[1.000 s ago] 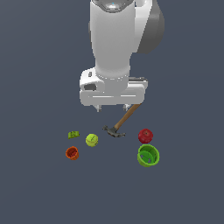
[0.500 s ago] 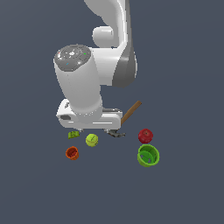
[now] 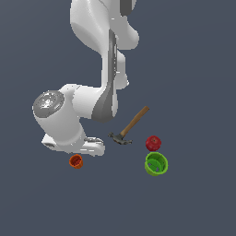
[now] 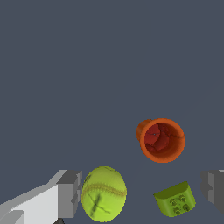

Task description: Pick up a designated object from a clutter of objects.

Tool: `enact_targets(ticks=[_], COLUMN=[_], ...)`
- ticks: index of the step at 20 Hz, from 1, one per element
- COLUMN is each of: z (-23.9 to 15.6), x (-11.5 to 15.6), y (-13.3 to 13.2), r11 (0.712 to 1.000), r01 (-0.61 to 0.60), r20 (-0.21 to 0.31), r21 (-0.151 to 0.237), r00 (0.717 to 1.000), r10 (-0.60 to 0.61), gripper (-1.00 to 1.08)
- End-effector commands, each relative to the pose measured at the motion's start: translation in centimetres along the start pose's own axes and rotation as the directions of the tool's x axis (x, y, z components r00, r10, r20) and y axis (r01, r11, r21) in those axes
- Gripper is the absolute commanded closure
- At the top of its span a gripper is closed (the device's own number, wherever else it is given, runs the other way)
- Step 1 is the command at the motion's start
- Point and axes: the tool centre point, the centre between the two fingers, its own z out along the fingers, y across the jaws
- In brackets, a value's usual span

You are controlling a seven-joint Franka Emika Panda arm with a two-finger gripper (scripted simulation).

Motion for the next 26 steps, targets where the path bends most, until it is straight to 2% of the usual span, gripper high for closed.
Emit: enact_targets(ticks=[1, 10, 17, 26], z=[1.6, 4.6, 5.2, 9.3], x=[0.5, 1.0, 0.9, 0.9], y=[1.5, 4.2, 4.3, 4.4], r11=[1.000, 0.999, 0.999, 0.999], r01=[-0.013, -0.036, -0.037, -0.038], r20=[-0.003, -0.006, -0.004, -0.005], r21=[-0.003, -0.010, -0.010, -0.010], r00=[1.000, 0.999, 0.999, 0.999], r10=[0.013, 0.036, 0.037, 0.037], gripper=[-0.92, -0.92, -0.92, -0.92])
